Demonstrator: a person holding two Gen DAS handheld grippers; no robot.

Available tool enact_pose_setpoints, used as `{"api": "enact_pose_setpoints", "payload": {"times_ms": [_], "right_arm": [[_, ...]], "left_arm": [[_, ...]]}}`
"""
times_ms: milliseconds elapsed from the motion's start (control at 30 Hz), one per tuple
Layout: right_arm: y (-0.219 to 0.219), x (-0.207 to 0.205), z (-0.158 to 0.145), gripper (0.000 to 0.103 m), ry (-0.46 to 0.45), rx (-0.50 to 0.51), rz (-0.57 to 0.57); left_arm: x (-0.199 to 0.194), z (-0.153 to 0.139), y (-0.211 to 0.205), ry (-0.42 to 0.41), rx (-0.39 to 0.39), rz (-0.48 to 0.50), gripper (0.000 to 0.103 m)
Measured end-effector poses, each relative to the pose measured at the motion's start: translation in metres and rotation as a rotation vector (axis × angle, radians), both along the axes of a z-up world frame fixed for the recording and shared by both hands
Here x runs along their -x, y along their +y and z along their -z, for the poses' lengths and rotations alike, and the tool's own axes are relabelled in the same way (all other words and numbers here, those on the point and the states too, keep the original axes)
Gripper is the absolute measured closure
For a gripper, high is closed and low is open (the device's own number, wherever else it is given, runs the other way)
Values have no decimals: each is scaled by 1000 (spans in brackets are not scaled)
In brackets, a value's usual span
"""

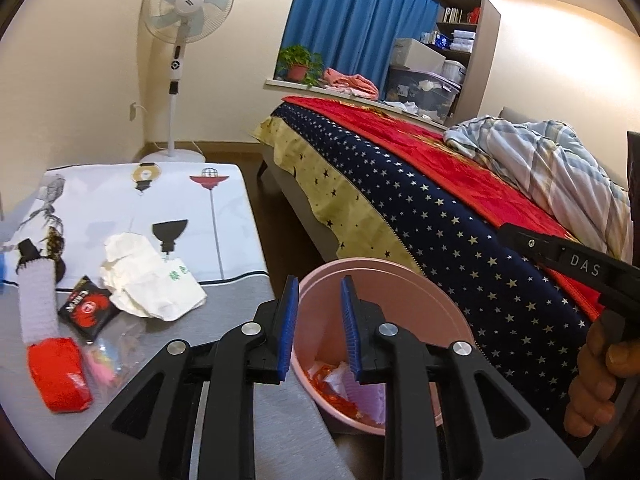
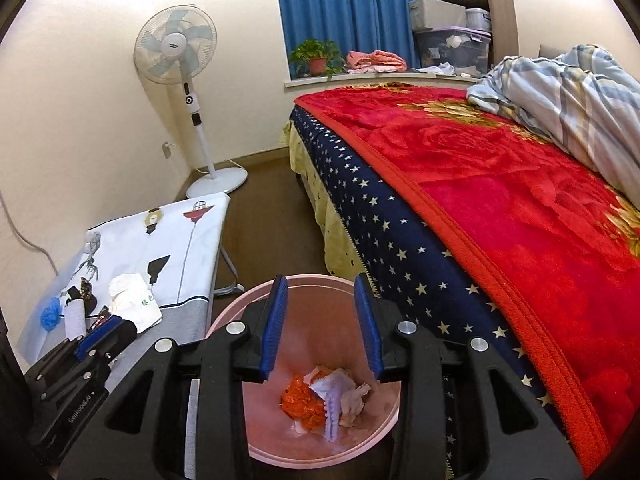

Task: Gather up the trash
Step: 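Move both open tools back toward the red bag on the mattress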

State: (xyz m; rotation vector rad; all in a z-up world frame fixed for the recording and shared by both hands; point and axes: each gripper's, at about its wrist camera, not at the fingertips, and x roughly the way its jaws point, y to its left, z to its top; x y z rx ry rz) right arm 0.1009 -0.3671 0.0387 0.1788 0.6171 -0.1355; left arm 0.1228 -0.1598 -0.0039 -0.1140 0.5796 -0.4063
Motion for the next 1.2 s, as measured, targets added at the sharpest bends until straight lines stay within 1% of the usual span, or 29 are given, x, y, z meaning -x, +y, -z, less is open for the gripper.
{"api": "enact_pose_setpoints", "payload": {"times_ms": [333,533,667,800,1000,1200], "right_arm": [[21,7,-6,67,-23,18,-61],[34,12,-11,67,-48,15,-102],[48,10,-9,67,-48,10,-135],[70,3,-2,67,-34,-2,-182],[104,-10,8,69,-19,-58,-253],[141,-23,20,69,-2,-91,-328]], "left_arm": [[15,-15,46,-26,11,-79,81],[25,-18,73,-34,0,-130,81],[30,-20,102,-34,20,-195,81],[32,-18,129,-24,25,-265,81],[33,-12,168,-7,30,-371,81],[32,-3,198,14,26,-460,81]]}}
